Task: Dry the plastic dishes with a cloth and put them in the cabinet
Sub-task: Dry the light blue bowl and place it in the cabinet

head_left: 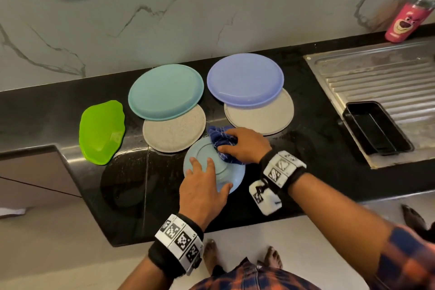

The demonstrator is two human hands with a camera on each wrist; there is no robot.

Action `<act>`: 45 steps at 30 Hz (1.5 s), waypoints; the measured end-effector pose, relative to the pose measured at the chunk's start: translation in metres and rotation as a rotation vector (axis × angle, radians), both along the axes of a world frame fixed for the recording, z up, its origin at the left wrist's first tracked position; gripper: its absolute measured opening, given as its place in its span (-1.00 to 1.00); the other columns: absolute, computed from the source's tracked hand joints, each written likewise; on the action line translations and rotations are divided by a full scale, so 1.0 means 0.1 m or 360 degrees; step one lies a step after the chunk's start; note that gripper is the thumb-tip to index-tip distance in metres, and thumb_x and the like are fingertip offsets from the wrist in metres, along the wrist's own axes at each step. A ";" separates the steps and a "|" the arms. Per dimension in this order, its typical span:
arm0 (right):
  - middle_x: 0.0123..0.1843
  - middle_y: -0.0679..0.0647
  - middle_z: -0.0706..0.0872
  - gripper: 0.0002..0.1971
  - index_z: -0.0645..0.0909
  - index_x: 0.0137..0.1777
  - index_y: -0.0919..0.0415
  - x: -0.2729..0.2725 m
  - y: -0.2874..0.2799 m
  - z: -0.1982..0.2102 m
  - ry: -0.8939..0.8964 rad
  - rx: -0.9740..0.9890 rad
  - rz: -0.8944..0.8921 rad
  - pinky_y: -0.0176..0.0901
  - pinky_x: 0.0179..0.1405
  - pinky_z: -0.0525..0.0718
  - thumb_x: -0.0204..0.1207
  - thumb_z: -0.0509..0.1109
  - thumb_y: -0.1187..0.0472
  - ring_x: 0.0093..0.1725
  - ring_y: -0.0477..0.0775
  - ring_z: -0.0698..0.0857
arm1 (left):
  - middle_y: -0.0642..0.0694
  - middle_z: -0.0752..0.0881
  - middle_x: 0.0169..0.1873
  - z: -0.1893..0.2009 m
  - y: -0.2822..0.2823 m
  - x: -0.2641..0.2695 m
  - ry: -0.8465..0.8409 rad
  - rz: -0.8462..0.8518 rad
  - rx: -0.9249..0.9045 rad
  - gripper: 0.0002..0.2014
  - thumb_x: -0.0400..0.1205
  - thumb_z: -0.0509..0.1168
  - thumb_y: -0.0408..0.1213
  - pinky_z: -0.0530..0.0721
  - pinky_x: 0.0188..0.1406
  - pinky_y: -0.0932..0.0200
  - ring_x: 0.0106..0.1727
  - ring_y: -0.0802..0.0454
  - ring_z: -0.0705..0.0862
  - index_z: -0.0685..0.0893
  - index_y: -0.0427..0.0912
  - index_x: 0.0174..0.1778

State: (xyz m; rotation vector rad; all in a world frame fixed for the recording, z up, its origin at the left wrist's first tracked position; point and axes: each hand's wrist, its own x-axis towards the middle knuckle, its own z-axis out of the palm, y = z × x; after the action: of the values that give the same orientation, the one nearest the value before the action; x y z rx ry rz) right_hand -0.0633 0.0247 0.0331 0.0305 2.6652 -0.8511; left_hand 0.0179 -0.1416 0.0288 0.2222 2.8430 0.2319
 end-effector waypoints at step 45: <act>0.48 -0.04 0.49 -0.53 0.58 0.42 -0.19 0.88 -0.28 -0.11 0.0473 0.0416 0.0208 0.13 -0.01 0.69 0.50 0.31 -0.14 0.22 0.23 0.55 | -0.02 0.52 0.48 0.04 -0.45 -0.62 -0.0162 -0.0102 0.0756 0.04 0.22 0.71 0.09 0.34 0.36 0.29 0.46 0.03 0.50 0.41 -0.10 0.59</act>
State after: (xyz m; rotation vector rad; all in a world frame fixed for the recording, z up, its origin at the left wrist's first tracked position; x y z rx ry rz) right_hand 0.0244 -0.0035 0.0225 -0.2208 2.9992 -0.4945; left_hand -0.0441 -0.1861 0.0327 0.3823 2.6318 0.8773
